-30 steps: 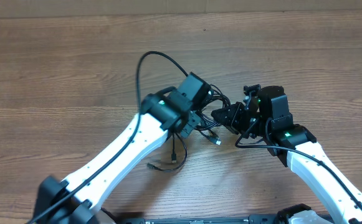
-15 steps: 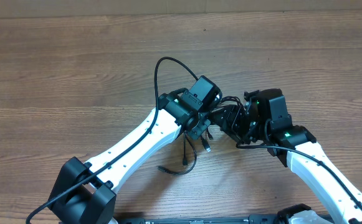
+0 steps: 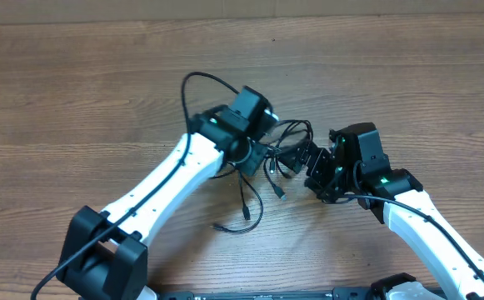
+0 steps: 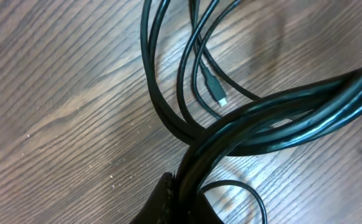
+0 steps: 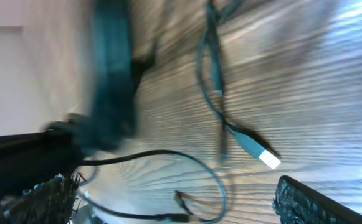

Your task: Untangle cables

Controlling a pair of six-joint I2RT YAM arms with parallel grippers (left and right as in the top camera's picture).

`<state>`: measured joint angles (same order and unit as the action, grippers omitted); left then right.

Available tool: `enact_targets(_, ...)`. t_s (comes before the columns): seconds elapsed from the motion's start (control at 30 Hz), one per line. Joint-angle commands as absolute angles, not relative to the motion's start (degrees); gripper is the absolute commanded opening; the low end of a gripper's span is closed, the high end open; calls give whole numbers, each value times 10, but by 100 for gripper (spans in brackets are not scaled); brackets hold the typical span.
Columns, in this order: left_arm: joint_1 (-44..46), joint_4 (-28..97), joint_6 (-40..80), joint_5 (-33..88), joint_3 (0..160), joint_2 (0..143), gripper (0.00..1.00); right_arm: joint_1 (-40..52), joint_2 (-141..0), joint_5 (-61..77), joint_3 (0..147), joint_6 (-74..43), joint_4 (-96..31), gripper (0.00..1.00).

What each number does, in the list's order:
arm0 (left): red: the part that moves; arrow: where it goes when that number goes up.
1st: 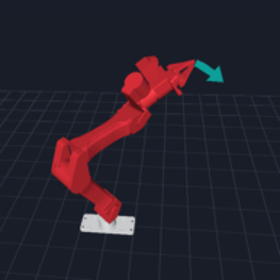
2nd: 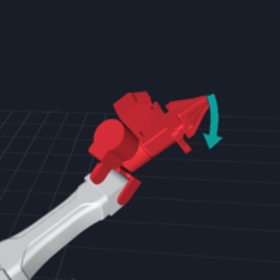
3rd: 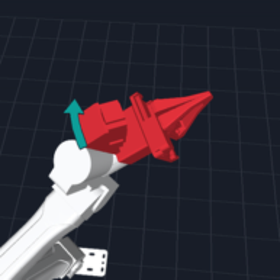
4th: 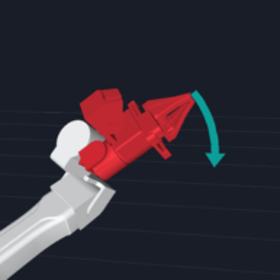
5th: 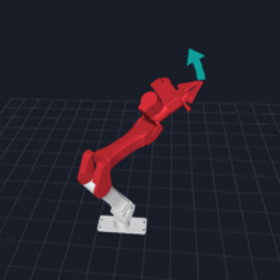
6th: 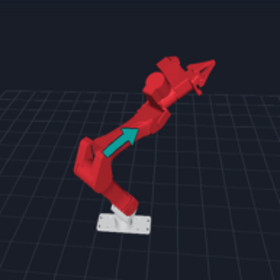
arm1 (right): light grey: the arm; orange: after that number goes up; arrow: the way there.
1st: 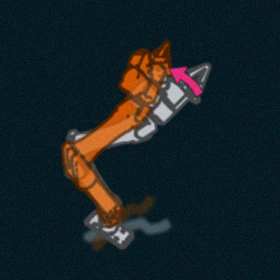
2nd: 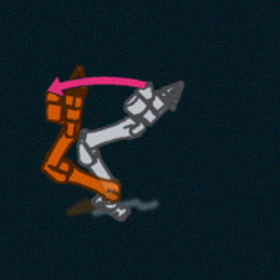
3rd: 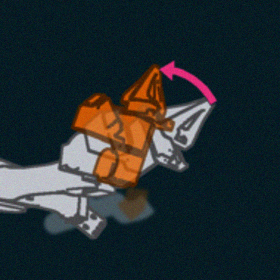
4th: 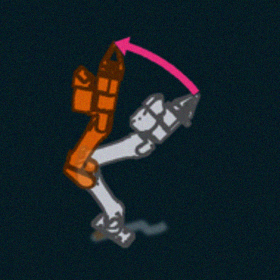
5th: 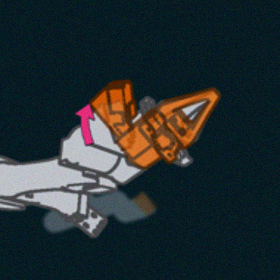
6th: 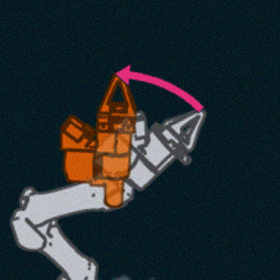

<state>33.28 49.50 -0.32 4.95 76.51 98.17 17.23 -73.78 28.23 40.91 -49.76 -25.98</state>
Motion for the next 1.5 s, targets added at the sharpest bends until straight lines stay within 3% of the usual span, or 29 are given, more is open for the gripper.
enact_targets(0.0, 298, 499, 5, 124, 769, 980, 4, 171, -733, 231, 407, -497, -273, 100)
enact_targets(0.27, 236, 532, 4, 223, 769, 981, 4, 171, -733, 214, 407, -497, -275, 100)
enact_targets(0.57, 238, 533, 0, 266, 769, 981, 4, 171, -733, 210, 406, -491, -222, 98)
enact_targets(0.87, 238, 541, 0, 266, 769, 981, 4, 171, -733, 234, 406, -498, -142, 65)
enact_targets(1.07, 238, 542, -5, 266, 769, 981, 4, 171, -733, 240, 406, -498, -110, 57)
enact_targets(1.3, 238, 542, -13, 266, 769, 981, 4, 171, -738, 184, 406, -562, -104, 37)
enact_targets(1.47, 238, 542, -13, 266, 769, 981, 4, 171, -741, 198, 406, -577, -75, 37)
